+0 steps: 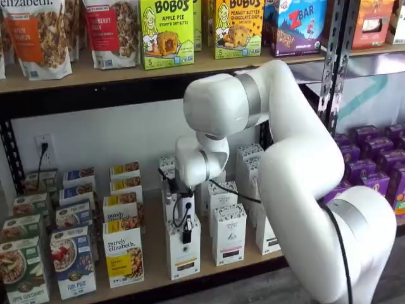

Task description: Pick up the white box with a yellow strip in the middle, on the bottom shelf, the fourth box from the left

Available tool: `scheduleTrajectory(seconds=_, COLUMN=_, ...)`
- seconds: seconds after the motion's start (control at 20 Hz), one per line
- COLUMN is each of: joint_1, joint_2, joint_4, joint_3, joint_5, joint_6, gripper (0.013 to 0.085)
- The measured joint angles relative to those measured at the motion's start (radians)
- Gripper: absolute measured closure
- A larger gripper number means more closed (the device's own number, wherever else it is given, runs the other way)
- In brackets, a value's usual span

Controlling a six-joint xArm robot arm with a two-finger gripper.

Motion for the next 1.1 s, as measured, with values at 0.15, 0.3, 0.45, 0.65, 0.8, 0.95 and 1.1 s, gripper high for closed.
scheduleTrajectory(seconds=0.15, joint_1=0.000, joint_2=-0.001, joint_4=0.001, joint_3=0.001, joint_5=0.002, joint_6=-0.001, gripper=0.0330)
scheduleTrajectory(seconds=0.3, joint_1=0.000, joint_2=-0.002, joint_4=0.000, joint_3=0.001, joint_5=0.005, joint_6=0.001, gripper=0.0330)
scheduleTrajectory(seconds=0.45, joint_1=0.003, joint_2=0.000, joint_4=0.003, joint_3=-0.001, joint_5=0.009, joint_6=0.000, gripper=0.0370)
scheduleTrajectory(seconds=0.65, joint_1=0.005, joint_2=0.000, joint_4=0.008, joint_3=0.000, joint_5=0.011, joint_6=-0.002, gripper=0.0490)
scheduleTrajectory(seconds=0.8, joint_1=0.007, joint_2=-0.007, joint_4=-0.003, joint_3=0.018, joint_5=-0.012, joint_6=0.009, gripper=0.0490)
scheduleTrajectory(seconds=0.95, joint_1=0.007, joint_2=-0.016, joint_4=-0.012, joint_3=0.030, joint_5=-0.004, joint_6=0.018, gripper=0.0490)
scheduleTrajectory(seconds=1.1, joint_1=0.009, joint_2=-0.043, joint_4=-0.025, joint_3=0.071, joint_5=-0.010, joint_6=0.030, gripper=0.0490)
